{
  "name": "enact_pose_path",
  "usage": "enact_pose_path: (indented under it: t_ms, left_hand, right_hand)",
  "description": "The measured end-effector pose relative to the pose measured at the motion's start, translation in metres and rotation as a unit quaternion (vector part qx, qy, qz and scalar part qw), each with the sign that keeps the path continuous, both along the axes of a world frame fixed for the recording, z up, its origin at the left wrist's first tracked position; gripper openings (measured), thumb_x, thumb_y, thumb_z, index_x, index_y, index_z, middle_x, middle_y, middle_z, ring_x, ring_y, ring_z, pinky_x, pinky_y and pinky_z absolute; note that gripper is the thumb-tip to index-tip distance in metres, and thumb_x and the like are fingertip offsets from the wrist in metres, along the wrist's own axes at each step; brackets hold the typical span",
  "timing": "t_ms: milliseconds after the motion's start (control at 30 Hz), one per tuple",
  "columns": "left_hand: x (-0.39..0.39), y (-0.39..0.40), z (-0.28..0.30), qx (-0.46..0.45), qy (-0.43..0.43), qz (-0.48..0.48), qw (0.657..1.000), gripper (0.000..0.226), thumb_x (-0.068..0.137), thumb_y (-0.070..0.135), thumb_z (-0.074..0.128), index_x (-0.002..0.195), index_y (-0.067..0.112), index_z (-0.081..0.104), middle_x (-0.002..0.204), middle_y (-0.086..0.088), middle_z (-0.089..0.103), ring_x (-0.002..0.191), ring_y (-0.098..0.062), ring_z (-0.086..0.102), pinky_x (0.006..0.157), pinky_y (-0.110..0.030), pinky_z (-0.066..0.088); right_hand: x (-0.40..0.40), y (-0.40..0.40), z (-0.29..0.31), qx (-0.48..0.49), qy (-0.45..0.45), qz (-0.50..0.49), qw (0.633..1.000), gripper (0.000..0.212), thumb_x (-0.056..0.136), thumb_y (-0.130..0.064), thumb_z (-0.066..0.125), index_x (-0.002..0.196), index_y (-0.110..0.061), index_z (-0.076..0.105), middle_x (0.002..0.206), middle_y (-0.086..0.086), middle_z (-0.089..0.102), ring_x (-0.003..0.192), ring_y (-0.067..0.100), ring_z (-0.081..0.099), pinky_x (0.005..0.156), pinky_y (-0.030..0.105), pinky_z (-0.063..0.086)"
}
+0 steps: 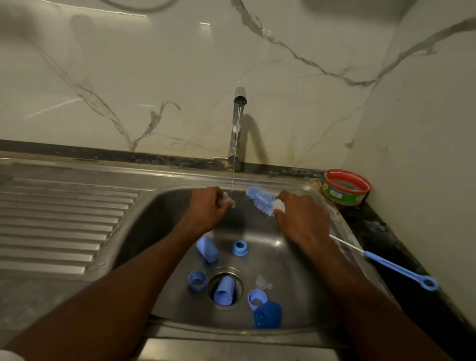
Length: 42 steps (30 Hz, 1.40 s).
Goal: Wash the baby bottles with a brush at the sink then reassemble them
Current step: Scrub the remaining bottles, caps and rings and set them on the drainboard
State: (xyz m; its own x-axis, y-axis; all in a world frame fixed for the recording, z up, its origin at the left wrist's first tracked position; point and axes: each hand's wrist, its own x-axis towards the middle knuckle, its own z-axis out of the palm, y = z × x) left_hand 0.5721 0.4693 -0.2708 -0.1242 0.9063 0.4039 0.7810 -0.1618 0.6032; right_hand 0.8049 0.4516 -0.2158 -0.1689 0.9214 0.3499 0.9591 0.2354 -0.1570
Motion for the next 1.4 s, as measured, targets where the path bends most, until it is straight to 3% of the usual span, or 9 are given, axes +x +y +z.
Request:
enact_pose_path:
  t_ms: [233, 333, 467, 600, 833, 1000, 1167, 1267, 1400]
  left_hand:
    - [0.011, -0.002, 0.001, -0.066, 0.163, -0.055, 0.983, 0.028, 0.094, 0.046, 0.066, 0.091, 0.019, 0.066, 0.077, 0.003, 0.062, 0.071, -0.012, 0.062, 0.068, -0.030, 0.053]
    - [0.009, -0.001, 0.003, -0.013, 0.136, -0.028, 0.990, 0.024, 0.093, 0.040, 0.068, 0.100, 0.018, 0.067, 0.090, 0.004, 0.064, 0.080, -0.010, 0.060, 0.070, -0.026, 0.047]
    - [0.003, -0.003, 0.009, 0.052, 0.083, -0.017, 0.995, 0.018, 0.093, 0.035, 0.071, 0.097, 0.019, 0.066, 0.083, 0.007, 0.059, 0.073, -0.005, 0.052, 0.063, -0.017, 0.033]
    - [0.009, -0.004, 0.004, 0.019, 0.127, -0.054, 0.990, 0.021, 0.095, 0.034, 0.068, 0.107, 0.017, 0.064, 0.094, 0.003, 0.064, 0.079, -0.006, 0.056, 0.067, -0.014, 0.037]
    - [-0.008, -0.002, 0.005, -0.005, -0.011, -0.023, 1.000, 0.026, 0.092, 0.023, 0.073, 0.112, 0.012, 0.062, 0.096, 0.001, 0.068, 0.085, -0.010, 0.065, 0.062, -0.009, 0.043]
    - [-0.011, -0.006, 0.014, 0.035, -0.078, -0.023, 0.996, 0.030, 0.086, 0.024, 0.081, 0.109, 0.016, 0.062, 0.097, 0.004, 0.070, 0.084, -0.003, 0.065, 0.070, -0.007, 0.048]
    - [-0.008, -0.020, 0.023, 0.048, 0.014, -0.044, 0.998, 0.038, 0.093, 0.027, 0.073, 0.129, 0.016, 0.065, 0.113, -0.003, 0.071, 0.095, -0.002, 0.059, 0.073, -0.004, 0.041]
    - [-0.001, -0.032, 0.031, 0.053, 0.004, -0.044, 0.998, 0.034, 0.093, 0.028, 0.073, 0.125, 0.018, 0.067, 0.112, 0.001, 0.072, 0.095, -0.001, 0.062, 0.084, -0.015, 0.050]
    - [0.009, -0.039, 0.047, 0.055, -0.025, -0.040, 0.997, 0.032, 0.085, 0.022, 0.081, 0.115, 0.018, 0.069, 0.098, 0.012, 0.066, 0.081, 0.008, 0.059, 0.072, -0.006, 0.045]
  right_hand:
    - [-0.003, -0.001, -0.001, -0.004, -0.001, -0.010, 1.000, 0.034, 0.091, -0.045, 0.065, 0.123, -0.034, 0.059, 0.110, 0.001, 0.069, 0.095, 0.022, 0.065, 0.078, 0.037, 0.053]
    - [-0.002, 0.000, -0.002, -0.004, 0.010, -0.009, 1.000, 0.033, 0.092, -0.044, 0.065, 0.123, -0.034, 0.060, 0.110, 0.000, 0.069, 0.096, 0.021, 0.064, 0.080, 0.039, 0.054]
    - [-0.002, 0.001, -0.003, 0.000, 0.006, -0.008, 1.000, 0.033, 0.093, -0.046, 0.063, 0.124, -0.035, 0.059, 0.112, -0.001, 0.068, 0.098, 0.021, 0.064, 0.081, 0.038, 0.053]
    - [-0.003, 0.002, -0.004, -0.002, 0.004, -0.010, 1.000, 0.034, 0.093, -0.046, 0.063, 0.125, -0.035, 0.058, 0.112, -0.001, 0.068, 0.098, 0.021, 0.064, 0.080, 0.038, 0.053]
    - [-0.001, 0.002, -0.002, 0.000, 0.005, -0.012, 1.000, 0.033, 0.093, -0.048, 0.060, 0.124, -0.034, 0.059, 0.111, -0.001, 0.068, 0.097, 0.021, 0.063, 0.078, 0.037, 0.051]
    - [-0.004, -0.001, 0.002, 0.013, 0.009, -0.004, 1.000, 0.035, 0.096, -0.048, 0.059, 0.127, -0.032, 0.057, 0.114, 0.001, 0.068, 0.099, 0.020, 0.063, 0.074, 0.034, 0.049]
    - [-0.004, -0.009, 0.010, 0.023, 0.030, 0.009, 0.999, 0.035, 0.096, -0.046, 0.060, 0.126, -0.029, 0.058, 0.112, 0.001, 0.068, 0.097, 0.019, 0.063, 0.070, 0.031, 0.043]
    - [-0.002, -0.013, 0.012, 0.019, 0.033, 0.012, 0.999, 0.033, 0.094, -0.046, 0.061, 0.122, -0.029, 0.059, 0.109, 0.001, 0.069, 0.095, 0.019, 0.063, 0.072, 0.033, 0.047]
    - [-0.004, -0.018, 0.016, 0.012, 0.024, 0.023, 0.999, 0.031, 0.096, -0.045, 0.060, 0.122, -0.028, 0.059, 0.108, 0.000, 0.068, 0.093, 0.017, 0.062, 0.077, 0.034, 0.052]
